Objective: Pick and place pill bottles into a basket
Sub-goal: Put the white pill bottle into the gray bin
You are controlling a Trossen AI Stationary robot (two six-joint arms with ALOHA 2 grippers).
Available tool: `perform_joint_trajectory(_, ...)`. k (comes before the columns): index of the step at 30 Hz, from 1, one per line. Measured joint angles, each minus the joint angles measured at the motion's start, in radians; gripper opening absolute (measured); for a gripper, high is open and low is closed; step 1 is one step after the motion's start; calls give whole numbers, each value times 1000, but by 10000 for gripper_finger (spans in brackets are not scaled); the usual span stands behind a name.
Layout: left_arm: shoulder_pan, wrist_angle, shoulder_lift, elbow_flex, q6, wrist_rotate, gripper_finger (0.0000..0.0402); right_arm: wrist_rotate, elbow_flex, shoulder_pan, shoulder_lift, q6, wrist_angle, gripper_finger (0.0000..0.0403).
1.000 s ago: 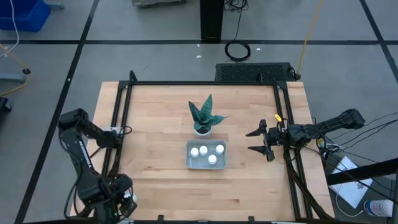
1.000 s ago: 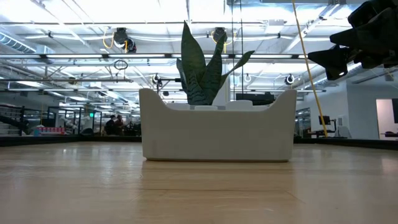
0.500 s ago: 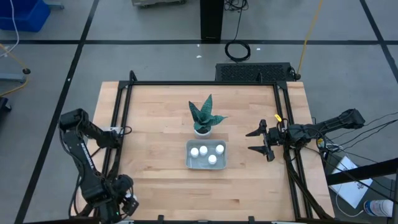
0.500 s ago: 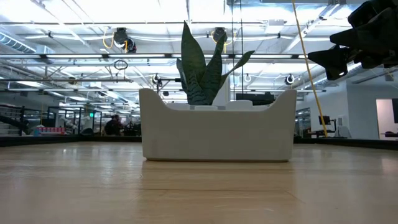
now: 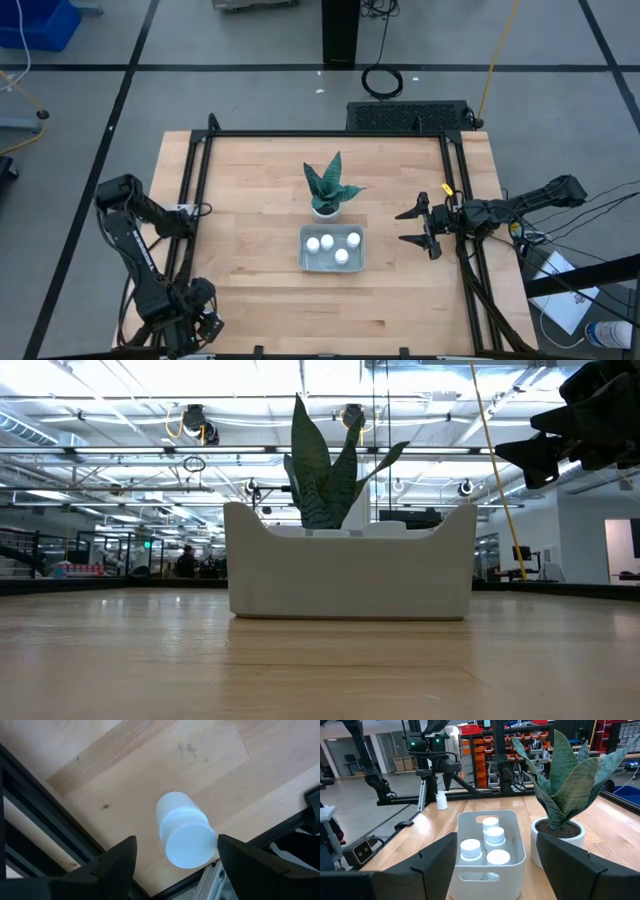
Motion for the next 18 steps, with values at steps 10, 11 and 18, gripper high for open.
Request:
perform_joint_trajectory(10,6,23,0,0,19,-17,285,0,0,0,0,0,0,265)
perform_joint_trajectory(11,6,23,0,0,19,-17,285,0,0,0,0,0,0,265)
perform_joint_trajectory(18,3,87,6,0,28,-16,285,0,0,0,0,0,0,265)
